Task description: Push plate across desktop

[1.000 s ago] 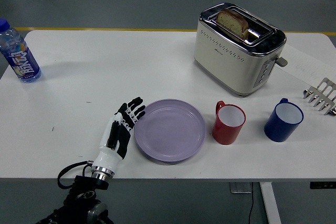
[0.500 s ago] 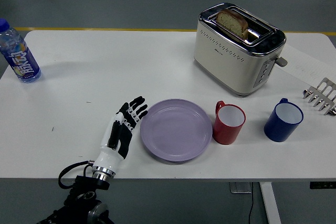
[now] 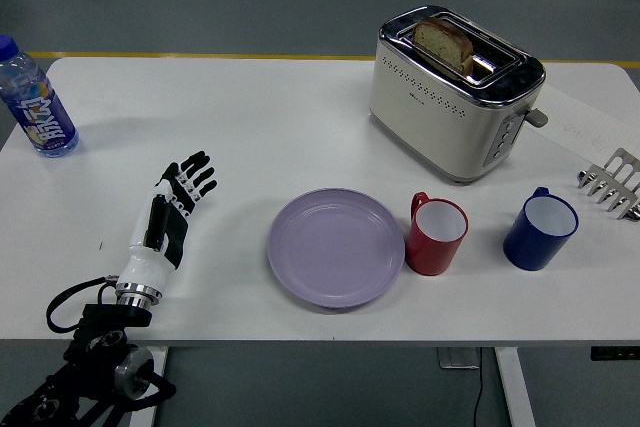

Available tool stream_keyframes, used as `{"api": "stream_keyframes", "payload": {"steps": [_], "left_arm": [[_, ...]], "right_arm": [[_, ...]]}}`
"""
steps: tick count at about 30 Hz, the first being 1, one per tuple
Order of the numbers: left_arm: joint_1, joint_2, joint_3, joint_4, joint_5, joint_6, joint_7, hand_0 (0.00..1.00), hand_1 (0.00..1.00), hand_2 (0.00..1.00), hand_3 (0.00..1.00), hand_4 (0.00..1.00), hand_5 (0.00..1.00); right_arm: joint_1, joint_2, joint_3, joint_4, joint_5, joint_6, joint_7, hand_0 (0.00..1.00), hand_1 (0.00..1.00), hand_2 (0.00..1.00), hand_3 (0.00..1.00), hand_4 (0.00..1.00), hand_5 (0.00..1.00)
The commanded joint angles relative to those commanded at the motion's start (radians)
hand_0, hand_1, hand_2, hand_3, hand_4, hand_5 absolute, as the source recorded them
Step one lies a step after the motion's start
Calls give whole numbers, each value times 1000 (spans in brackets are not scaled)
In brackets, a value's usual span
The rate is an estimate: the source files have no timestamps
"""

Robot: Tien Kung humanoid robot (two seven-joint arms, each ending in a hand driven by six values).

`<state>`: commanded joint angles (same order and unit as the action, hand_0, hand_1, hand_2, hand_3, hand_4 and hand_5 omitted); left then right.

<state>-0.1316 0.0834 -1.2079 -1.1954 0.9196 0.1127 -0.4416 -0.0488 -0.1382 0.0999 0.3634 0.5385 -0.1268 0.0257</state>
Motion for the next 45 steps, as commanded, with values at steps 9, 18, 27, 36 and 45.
{"api": "stream_keyframes", "payload": {"steps": [9, 18, 27, 36, 45], "left_arm": [[-6, 94, -195, -12, 31, -109, 165, 790, 793, 796, 741, 515, 998], [-3, 154, -336, -33, 35, -186, 278, 789, 792, 785, 737, 517, 998], [-3, 179, -414, -43, 54, -250, 448, 782, 791, 767, 725, 521, 998], [15, 177, -444, -43, 47, -250, 452, 779, 790, 766, 720, 530, 998], [21, 174, -453, -43, 49, -248, 448, 774, 786, 764, 719, 541, 998]], "right_arm": [[2, 1, -1, 0, 2, -1, -3, 636, 634, 776, 779, 518, 532], [1, 3, -3, -1, 5, 1, -4, 636, 634, 776, 779, 517, 531], [-2, 5, -8, -2, 12, 2, -6, 635, 633, 774, 778, 516, 530], [-11, 6, -12, -3, 16, 1, -6, 635, 632, 774, 777, 515, 527], [-14, 5, -14, -5, 15, 2, -5, 634, 632, 773, 776, 514, 526]]}}
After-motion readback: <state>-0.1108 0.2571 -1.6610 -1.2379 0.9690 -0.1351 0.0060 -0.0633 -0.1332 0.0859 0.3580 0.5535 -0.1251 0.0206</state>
